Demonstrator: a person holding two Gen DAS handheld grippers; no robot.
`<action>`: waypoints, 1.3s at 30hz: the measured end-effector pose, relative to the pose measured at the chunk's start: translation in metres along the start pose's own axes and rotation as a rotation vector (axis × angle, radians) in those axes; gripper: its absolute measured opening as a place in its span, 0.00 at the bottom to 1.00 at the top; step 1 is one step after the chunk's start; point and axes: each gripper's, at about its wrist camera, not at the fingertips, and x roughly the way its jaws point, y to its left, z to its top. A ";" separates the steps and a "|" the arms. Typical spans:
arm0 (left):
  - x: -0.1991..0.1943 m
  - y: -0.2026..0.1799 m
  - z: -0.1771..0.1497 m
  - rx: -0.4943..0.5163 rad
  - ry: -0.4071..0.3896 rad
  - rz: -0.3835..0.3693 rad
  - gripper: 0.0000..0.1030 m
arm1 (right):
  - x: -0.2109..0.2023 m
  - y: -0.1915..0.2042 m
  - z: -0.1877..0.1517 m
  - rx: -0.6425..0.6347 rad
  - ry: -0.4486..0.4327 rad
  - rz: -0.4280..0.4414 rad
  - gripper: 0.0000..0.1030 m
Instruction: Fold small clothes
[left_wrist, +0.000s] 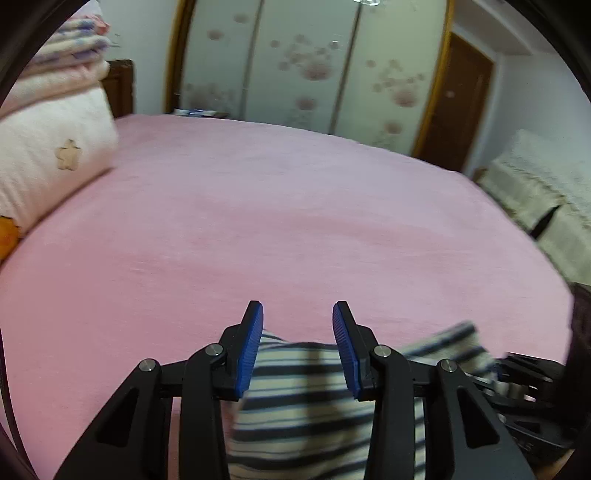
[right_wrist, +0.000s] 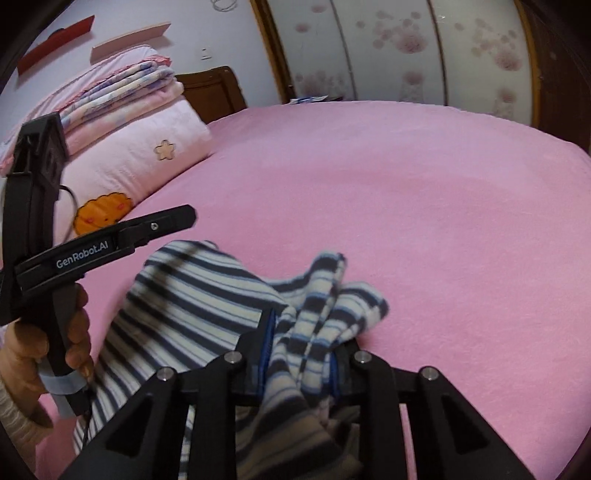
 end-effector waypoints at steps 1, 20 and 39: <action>0.004 0.001 0.001 -0.011 0.016 0.026 0.37 | 0.000 0.000 0.000 0.003 0.003 -0.010 0.31; -0.131 -0.051 -0.077 0.074 0.277 0.127 0.49 | -0.181 0.016 -0.066 0.067 0.048 -0.258 0.45; -0.465 -0.260 -0.204 0.255 0.039 0.020 1.00 | -0.480 0.079 -0.218 0.235 -0.004 -0.320 0.54</action>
